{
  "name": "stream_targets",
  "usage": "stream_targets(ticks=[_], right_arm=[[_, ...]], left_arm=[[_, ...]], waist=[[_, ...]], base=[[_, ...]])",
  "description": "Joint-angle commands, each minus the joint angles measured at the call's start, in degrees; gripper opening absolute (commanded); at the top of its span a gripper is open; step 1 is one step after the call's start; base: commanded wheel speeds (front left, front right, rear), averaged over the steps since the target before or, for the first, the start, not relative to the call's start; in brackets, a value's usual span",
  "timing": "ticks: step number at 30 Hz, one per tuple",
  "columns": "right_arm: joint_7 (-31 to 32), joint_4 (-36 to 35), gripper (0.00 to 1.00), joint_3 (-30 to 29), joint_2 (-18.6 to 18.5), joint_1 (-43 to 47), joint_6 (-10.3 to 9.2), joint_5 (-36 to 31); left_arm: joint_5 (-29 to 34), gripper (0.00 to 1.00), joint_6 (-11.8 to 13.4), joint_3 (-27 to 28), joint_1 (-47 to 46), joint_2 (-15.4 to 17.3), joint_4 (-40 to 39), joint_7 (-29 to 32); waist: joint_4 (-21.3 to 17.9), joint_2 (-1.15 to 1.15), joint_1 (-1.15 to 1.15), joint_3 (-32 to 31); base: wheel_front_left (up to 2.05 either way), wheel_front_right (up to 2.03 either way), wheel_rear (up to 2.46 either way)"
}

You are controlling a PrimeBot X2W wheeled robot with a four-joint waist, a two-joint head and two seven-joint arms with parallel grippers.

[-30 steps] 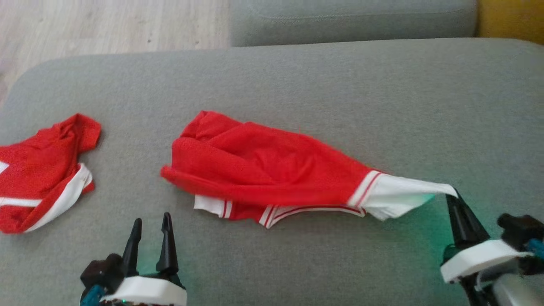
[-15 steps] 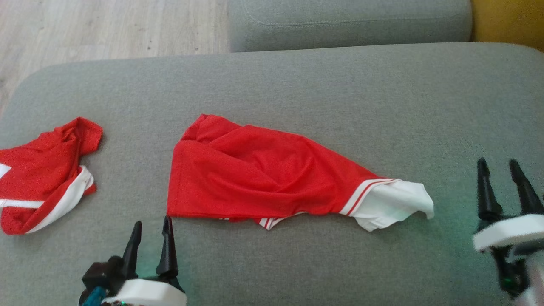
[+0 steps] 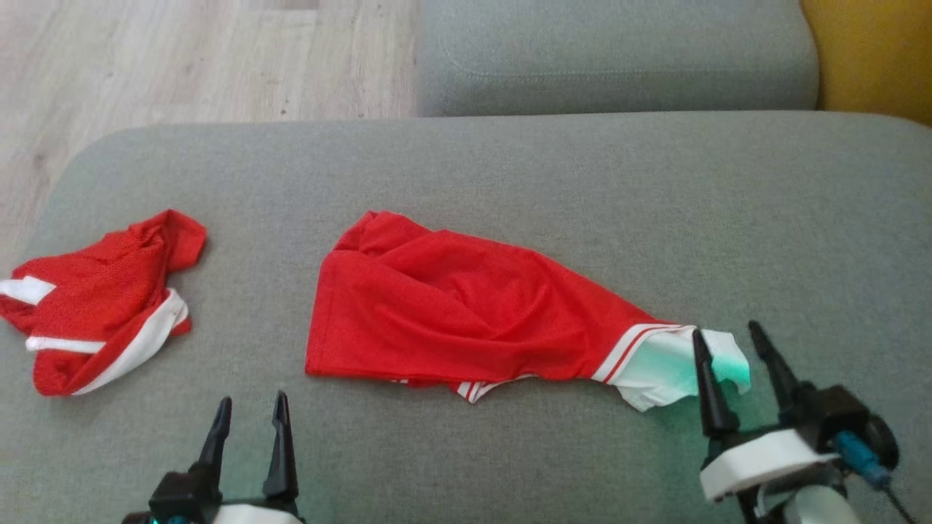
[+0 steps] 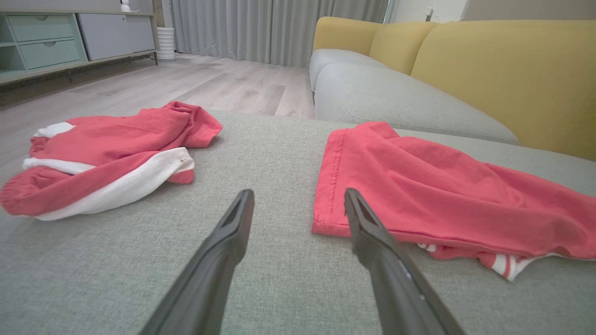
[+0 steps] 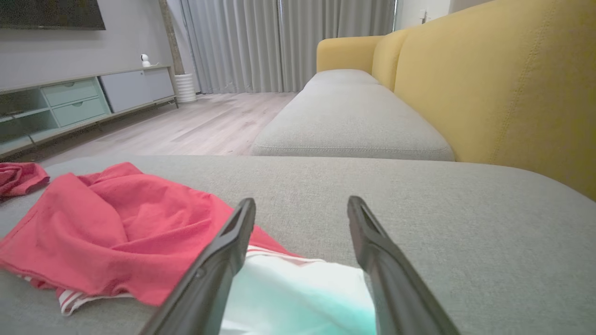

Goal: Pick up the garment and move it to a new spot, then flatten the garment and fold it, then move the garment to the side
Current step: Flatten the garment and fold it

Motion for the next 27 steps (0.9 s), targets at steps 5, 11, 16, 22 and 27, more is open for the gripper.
stream_targets(ticks=[5,11,16,22,27], right_arm=[[-0.8,0.5,1.00,2.5,0.6,0.2,-0.04,-0.1],[-0.8,1.3,1.00,3.0,0.8,0.3,-0.04,0.4],[-0.8,1.4,1.00,3.6,0.8,-0.7,-0.04,0.3],[-0.8,0.8,1.00,5.1,0.8,-1.9,-0.04,0.1],[-0.8,0.2,1.00,5.9,0.9,-3.5,-0.04,-0.2]], left_arm=[[0.9,1.00,0.5,2.2,0.2,0.3,-1.6,-0.3],[0.5,1.00,0.4,1.7,0.6,0.3,-1.4,-0.3],[-0.7,1.00,0.0,0.8,-0.7,0.3,-0.8,-0.3],[-2.7,1.00,-1.4,-0.7,-6.1,0.3,1.9,-0.3],[-4.3,1.00,-2.3,-0.1,-11.1,0.3,6.3,-0.3]], waist=[[0.3,0.00,0.00,-1.4],[0.1,0.00,0.00,-1.6],[-0.5,0.00,0.00,-0.1],[-1.8,0.00,0.00,3.9],[-3.3,0.00,0.00,6.9]], base=[[0.00,0.00,0.00],[0.00,0.00,0.00],[0.00,0.00,0.00],[0.00,0.00,0.00],[0.00,0.00,0.00]])
